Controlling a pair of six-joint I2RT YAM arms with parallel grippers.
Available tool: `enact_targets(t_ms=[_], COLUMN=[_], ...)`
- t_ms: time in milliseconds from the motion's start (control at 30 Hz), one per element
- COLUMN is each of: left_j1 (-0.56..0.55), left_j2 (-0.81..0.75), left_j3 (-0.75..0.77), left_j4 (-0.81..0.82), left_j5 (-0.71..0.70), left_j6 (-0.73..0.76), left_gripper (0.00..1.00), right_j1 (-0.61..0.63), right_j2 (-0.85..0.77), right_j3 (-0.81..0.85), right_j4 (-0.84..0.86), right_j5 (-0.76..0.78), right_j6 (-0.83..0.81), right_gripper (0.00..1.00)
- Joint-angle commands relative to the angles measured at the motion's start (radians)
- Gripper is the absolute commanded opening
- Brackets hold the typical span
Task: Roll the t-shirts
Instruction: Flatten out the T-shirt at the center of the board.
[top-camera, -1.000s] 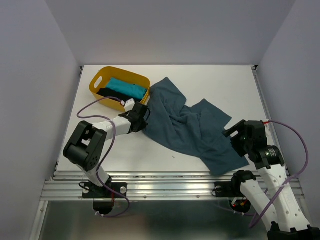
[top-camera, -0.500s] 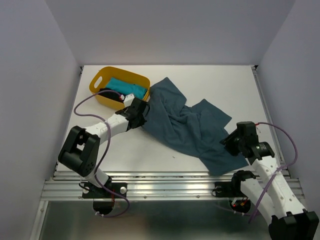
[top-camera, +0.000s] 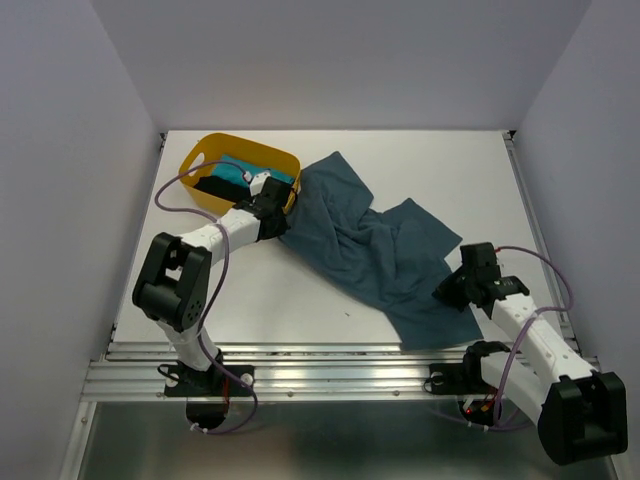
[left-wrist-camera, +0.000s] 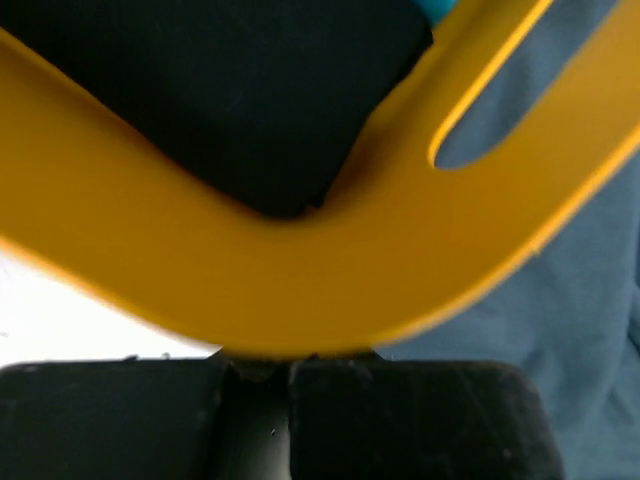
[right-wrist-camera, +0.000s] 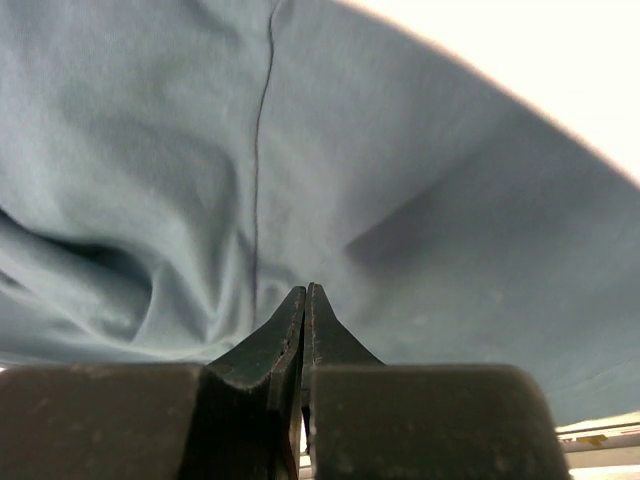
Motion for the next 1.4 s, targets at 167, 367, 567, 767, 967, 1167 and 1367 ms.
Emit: enact_targets(t_ms=[167, 367, 567, 767, 967, 1167, 1367], left_j1=[0.085, 0.119, 0.124, 0.118, 0.104, 0.099, 0.084], left_j2=[0.145, 0.275, 0.392, 0.340, 0.184, 0.063, -0.020], left_j3=[0.230, 0.405, 0.555, 0.542, 0.436, 0.368, 0.336], left_j4=[0.003, -0.024, -0.069, -0.093, -0.116, -0.144, -0.172], left_j5=[0.019, 0.053, 0.091, 0.160, 0.174, 0.171, 0.200], left_j6=[0.131, 0.203, 0.245, 0.231, 0.203, 0.189, 0.186], left_gripper=[0.00, 0.00, 0.00, 0.00, 0.00, 0.00, 0.00], right_j1=[-0.005, -0.005, -0.005, -0.005, -0.005, 0.094, 0.104], right_j2=[0.093, 0.152, 0.234, 0.203, 0.153, 0.329, 0.506], right_j3=[0.058, 0.069, 0.102, 0.112, 0.072, 0.151, 0.254], right_j4=[0.107, 0.138, 0.204, 0.241, 0.284, 0.374, 0.313], right_j5=[0.036, 0.045, 0.010, -0.100, -0.153, -0.193, 0.048], right_j6=[-0.019, -0.030, -0.067, -0.134, -0.125, -0.185, -0.122], right_gripper=[0.01, 0.01, 0.01, 0.01, 0.01, 0.02, 0.01])
